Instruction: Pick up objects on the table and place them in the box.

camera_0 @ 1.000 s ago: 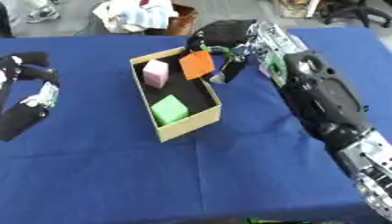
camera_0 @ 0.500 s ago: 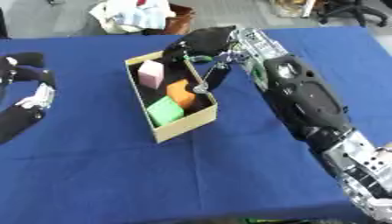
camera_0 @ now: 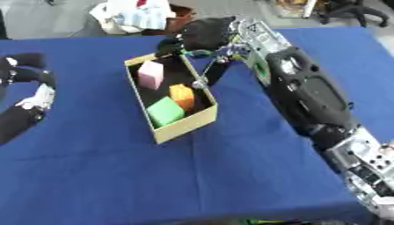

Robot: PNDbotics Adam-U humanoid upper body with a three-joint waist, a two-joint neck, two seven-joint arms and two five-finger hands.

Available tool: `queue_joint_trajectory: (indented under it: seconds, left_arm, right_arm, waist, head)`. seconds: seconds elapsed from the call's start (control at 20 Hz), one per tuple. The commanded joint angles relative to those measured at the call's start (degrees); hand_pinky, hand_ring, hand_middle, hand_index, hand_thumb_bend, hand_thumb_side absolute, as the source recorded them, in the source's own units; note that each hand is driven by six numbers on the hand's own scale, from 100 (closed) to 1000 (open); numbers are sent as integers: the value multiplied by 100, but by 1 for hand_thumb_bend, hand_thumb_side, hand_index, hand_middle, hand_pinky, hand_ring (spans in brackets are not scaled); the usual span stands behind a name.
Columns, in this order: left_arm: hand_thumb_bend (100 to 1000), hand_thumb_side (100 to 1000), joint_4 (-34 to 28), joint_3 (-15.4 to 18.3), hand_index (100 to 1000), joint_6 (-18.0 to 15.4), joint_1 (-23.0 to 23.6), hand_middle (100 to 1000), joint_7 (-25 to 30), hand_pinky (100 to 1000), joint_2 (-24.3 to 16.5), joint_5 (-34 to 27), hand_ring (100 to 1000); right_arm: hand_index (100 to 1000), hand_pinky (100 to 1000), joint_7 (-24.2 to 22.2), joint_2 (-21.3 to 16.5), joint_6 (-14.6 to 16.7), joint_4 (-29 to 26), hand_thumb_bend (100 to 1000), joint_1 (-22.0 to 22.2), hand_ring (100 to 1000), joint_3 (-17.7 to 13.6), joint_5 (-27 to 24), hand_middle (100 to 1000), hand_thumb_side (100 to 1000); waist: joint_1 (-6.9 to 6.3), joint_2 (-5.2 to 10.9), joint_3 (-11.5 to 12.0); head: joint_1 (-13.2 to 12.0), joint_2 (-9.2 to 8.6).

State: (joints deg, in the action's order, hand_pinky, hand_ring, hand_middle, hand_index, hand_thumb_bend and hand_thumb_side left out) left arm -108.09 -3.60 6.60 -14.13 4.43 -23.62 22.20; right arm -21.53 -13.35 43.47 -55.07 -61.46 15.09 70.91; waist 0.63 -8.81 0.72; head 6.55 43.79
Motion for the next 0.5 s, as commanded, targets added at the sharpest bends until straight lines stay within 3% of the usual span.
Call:
queue_joint_trajectory:
  seconds: [0.05, 0.25, 0.3, 0.35, 0.5]
  left_arm:
    - [151, 608, -73, 71, 833, 13, -31, 702, -20, 792, -119, 13, 675]
    - [150, 609, -68, 77, 833, 15, -14, 702, -22, 793, -126, 27, 675]
    - [150, 610, -68, 76, 833, 14, -14, 702, -21, 793, -125, 28, 675]
    - [150, 610, -67, 76, 833, 14, -13, 702, -20, 793, -124, 30, 675]
    - [151, 609, -68, 76, 833, 14, -12, 702, -22, 793, -121, 32, 675]
  right_arm:
    - [984, 830, -119, -383, -236, 213, 100, -76, 912, -301, -358, 927, 403]
    - [984, 833, -173, -643, -673, 557, 100, -32, 911, -663, -498, 927, 397]
    - [984, 834, -165, -674, -763, 640, 100, -29, 912, -734, -490, 928, 347]
    - [983, 838, -146, -701, -852, 724, 100, -27, 920, -803, -468, 931, 389]
    - [988, 867, -20, -730, -1069, 958, 100, -19, 973, -958, -316, 953, 396]
  waist:
    - [68, 111, -29]
    - [70, 114, -77]
    - [69, 114, -81]
    - [66, 114, -85]
    - [57, 111, -81]
  head:
    - [-35, -35]
    - [-38, -39]
    - [-29, -42]
    - [-21, -47]
    - [0, -63]
